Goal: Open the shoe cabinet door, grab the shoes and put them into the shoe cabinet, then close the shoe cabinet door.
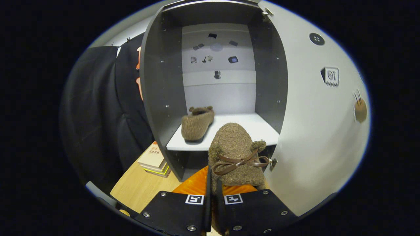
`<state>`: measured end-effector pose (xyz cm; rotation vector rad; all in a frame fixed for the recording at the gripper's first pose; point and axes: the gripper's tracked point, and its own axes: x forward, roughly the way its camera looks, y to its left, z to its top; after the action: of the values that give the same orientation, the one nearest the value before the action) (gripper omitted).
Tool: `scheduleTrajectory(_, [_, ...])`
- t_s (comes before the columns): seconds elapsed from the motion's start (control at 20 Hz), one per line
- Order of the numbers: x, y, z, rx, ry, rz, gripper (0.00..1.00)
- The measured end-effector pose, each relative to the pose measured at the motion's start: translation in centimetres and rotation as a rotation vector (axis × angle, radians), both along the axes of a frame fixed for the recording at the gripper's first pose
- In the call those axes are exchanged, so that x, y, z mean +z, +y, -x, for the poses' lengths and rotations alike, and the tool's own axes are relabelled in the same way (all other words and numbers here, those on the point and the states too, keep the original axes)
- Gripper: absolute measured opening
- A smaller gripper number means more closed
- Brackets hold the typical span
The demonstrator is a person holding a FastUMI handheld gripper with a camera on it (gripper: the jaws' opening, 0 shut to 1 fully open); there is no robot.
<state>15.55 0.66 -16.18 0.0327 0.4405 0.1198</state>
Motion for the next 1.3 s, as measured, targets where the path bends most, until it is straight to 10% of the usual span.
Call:
scheduleTrajectory(0.7, [1.3, -1.5, -21.4, 0.021, 0.027, 0.001, 0.08])
scheduleTrajectory(1.3, [-3.4, -0.4, -23.3, -0.008, 0.16, -0.025, 0.2])
